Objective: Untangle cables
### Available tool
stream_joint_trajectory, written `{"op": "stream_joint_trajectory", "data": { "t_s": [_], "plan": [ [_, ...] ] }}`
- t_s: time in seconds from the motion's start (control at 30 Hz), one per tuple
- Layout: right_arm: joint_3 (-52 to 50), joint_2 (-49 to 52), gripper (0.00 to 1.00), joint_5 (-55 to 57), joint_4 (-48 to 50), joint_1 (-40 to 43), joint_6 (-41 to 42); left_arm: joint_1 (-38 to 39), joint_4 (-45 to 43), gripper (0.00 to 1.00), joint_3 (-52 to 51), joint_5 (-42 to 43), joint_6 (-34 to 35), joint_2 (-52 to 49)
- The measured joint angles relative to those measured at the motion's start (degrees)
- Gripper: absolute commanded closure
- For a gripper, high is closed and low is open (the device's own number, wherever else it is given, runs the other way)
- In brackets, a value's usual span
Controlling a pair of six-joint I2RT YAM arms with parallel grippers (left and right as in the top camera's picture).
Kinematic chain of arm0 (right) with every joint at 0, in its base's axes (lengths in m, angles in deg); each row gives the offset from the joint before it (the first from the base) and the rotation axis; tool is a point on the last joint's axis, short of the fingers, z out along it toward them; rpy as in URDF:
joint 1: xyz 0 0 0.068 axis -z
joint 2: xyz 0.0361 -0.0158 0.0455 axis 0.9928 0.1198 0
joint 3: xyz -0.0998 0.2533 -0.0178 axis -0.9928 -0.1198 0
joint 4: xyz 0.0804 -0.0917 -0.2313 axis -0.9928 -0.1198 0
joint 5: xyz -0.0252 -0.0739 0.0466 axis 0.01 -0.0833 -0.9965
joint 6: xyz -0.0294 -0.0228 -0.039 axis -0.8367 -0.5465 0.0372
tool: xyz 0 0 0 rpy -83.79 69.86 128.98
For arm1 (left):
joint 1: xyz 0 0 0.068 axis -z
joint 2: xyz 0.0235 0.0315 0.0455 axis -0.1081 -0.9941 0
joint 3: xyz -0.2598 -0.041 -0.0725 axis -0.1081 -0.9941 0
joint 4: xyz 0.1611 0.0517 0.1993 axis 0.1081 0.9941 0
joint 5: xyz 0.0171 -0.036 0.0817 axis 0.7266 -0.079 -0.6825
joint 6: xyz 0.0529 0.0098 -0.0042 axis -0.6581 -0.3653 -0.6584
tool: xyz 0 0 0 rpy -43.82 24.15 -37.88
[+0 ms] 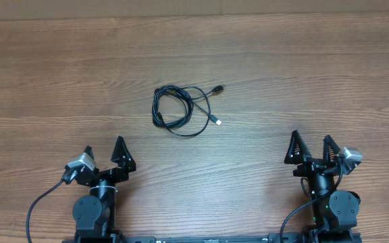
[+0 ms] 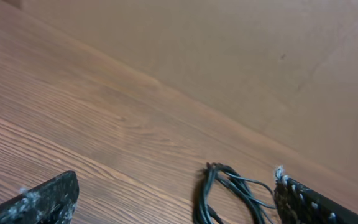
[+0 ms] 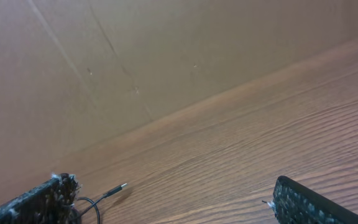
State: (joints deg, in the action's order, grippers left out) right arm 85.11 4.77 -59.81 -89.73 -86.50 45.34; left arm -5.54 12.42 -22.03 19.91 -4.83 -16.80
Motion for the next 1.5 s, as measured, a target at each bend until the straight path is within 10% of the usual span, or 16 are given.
{"op": "stream_joint_trajectory", "data": {
  "t_s": [1.5],
  "plan": [
    [0.0,0.0,0.0,-0.04,0.02,0.02,0.0,-0.02,15.8,0.0,16.5,4.2,-6.54,-6.69]
  ]
}}
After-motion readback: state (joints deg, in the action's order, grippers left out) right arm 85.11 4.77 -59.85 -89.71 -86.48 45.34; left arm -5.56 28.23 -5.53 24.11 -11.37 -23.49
